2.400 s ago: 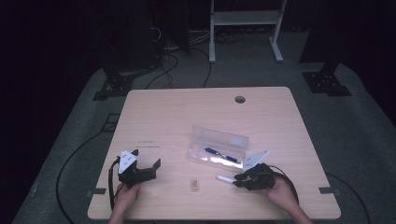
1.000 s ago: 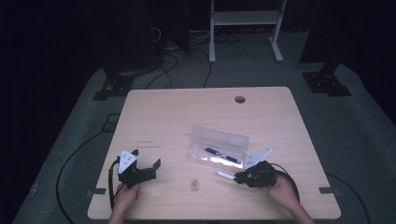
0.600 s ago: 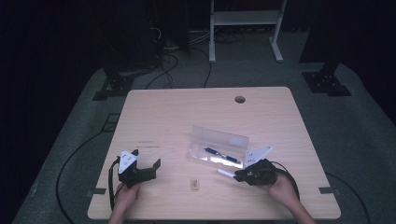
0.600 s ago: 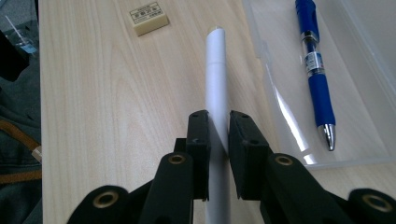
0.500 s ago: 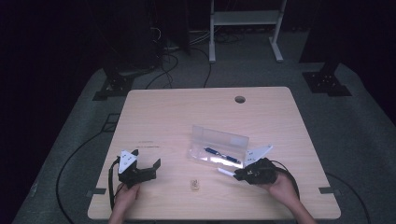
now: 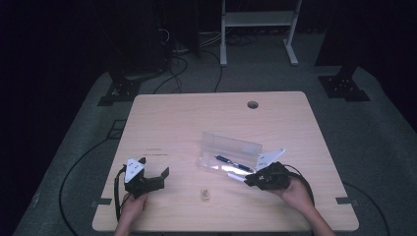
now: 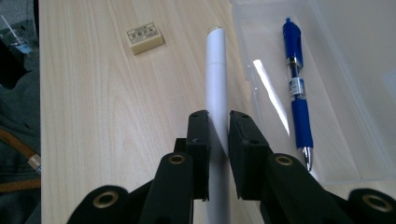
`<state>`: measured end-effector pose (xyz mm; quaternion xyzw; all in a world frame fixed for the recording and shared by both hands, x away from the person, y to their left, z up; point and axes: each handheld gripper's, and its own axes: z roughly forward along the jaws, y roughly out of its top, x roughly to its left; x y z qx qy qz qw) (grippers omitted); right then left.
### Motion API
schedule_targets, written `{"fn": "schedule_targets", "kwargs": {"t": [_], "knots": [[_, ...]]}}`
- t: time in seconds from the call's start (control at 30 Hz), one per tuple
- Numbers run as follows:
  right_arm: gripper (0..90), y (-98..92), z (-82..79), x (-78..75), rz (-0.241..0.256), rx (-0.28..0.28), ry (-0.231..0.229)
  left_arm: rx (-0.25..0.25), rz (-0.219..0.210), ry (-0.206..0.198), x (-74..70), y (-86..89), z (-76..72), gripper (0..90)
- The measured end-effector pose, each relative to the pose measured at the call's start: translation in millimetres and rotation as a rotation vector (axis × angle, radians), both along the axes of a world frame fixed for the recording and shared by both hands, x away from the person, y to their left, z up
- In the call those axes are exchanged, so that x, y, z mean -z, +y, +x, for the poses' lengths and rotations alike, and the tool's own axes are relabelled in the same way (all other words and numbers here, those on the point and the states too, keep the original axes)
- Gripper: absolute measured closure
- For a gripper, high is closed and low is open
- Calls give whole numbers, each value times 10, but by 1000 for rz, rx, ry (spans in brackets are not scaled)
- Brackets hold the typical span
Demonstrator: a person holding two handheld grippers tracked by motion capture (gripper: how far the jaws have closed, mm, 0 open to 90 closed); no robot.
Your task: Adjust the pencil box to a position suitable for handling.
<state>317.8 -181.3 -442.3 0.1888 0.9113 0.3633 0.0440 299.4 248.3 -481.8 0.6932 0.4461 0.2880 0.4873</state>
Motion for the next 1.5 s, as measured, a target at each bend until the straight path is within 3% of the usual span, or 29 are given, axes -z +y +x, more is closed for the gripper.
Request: {"fn": "schedule_targets", "kwargs": {"t": [0.87, 1.5], "knots": [[781, 155, 174, -194, -18, -36, -37, 2, 0, -1, 0, 3, 2, 0], [781, 355, 381, -251, -23, -42, -33, 3, -3, 0, 0, 7, 3, 0]]}}
